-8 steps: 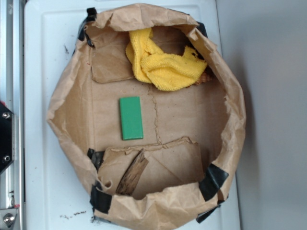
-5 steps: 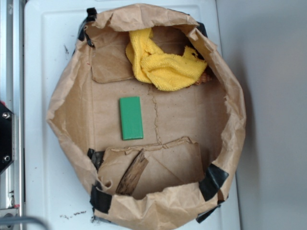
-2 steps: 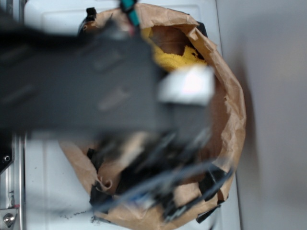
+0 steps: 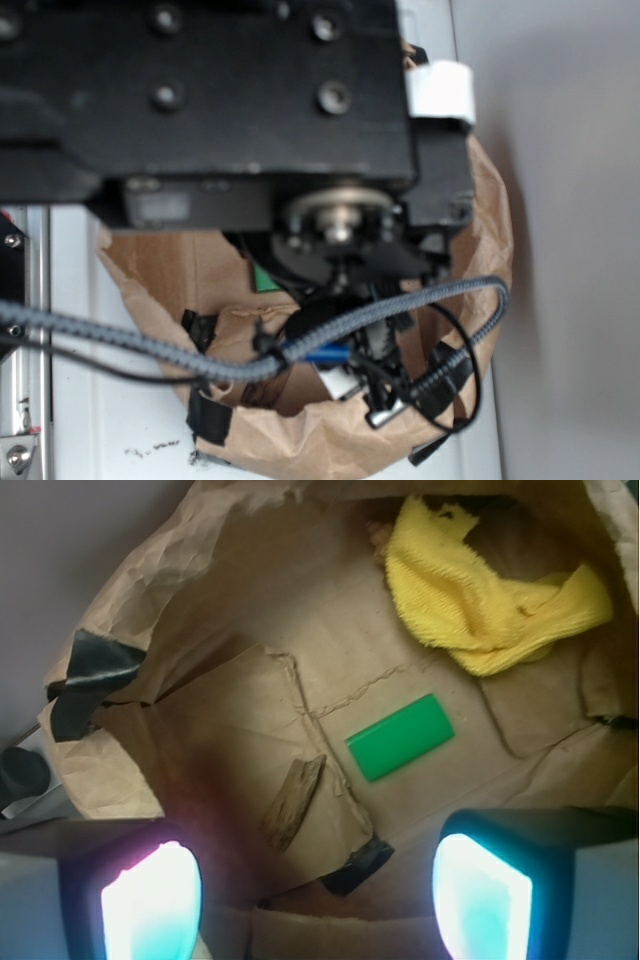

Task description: Grab the wood chip.

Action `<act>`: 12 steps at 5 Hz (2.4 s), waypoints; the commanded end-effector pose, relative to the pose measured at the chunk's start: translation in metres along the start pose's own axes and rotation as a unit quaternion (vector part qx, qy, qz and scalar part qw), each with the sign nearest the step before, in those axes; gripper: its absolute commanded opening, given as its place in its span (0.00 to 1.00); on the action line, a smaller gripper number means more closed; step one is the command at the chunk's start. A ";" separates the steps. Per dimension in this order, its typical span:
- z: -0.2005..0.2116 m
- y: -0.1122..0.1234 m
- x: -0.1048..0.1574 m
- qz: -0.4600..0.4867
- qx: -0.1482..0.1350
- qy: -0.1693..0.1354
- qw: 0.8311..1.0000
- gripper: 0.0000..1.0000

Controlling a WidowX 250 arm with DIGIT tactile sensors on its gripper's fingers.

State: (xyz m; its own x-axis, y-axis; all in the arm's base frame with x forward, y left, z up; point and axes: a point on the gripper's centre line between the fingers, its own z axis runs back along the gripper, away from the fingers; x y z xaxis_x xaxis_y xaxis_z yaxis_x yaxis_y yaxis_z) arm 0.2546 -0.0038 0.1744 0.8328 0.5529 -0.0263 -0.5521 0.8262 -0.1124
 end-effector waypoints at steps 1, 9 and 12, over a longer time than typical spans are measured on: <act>-0.023 0.014 0.018 0.001 0.005 -0.017 1.000 1.00; -0.159 0.009 -0.078 0.072 0.077 0.018 0.994 1.00; -0.170 0.011 -0.079 0.095 0.087 0.016 0.992 0.00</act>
State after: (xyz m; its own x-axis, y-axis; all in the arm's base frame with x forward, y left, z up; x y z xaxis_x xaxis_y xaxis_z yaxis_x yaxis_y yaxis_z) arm 0.2127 -0.0644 0.0209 0.6946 0.7192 -0.0199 -0.7194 0.6944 -0.0163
